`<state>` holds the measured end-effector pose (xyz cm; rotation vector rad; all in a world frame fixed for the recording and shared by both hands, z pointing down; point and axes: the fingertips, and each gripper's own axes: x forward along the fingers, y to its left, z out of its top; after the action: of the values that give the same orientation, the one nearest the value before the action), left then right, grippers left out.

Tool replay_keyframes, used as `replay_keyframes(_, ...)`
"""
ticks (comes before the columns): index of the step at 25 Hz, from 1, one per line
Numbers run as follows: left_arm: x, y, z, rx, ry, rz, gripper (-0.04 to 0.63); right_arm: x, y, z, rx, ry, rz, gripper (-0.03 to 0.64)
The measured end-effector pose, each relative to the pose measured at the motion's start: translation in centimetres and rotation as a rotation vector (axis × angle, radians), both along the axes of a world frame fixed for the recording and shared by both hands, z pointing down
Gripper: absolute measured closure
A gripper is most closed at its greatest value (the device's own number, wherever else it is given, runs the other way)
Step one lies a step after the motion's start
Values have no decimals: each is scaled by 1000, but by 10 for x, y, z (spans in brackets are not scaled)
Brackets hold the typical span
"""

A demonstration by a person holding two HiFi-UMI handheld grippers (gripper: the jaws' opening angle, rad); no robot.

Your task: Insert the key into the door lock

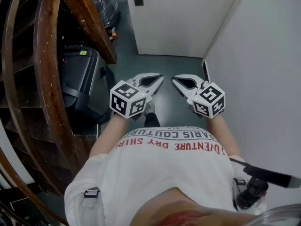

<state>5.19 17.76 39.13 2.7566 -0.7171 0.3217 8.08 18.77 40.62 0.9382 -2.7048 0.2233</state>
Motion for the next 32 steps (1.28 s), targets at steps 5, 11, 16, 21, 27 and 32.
replay_keyframes(5, 3, 69, -24, 50, -56, 3, 594, 3, 64, -29, 26, -39, 26, 615)
replay_keyframes(11, 17, 99, -29, 58, -69, -1, 594, 18, 94, -37, 44, -40, 28, 615)
replay_keyframes(16, 12, 107, -26, 69, -59, -20, 594, 19, 99, -31, 66, -28, 49, 617)
replay_keyframes(21, -4, 109, -35, 85, -19, -39, 594, 5, 105, -39, 79, -34, 50, 617)
replay_keyframes(27, -10, 110, -33, 101, -19, -32, 594, -3, 107, -35, 79, -35, 56, 617)
replay_keyframes(32, -20, 108, -33, 96, -2, -36, 594, -14, 107, -35, 78, -18, 58, 617)
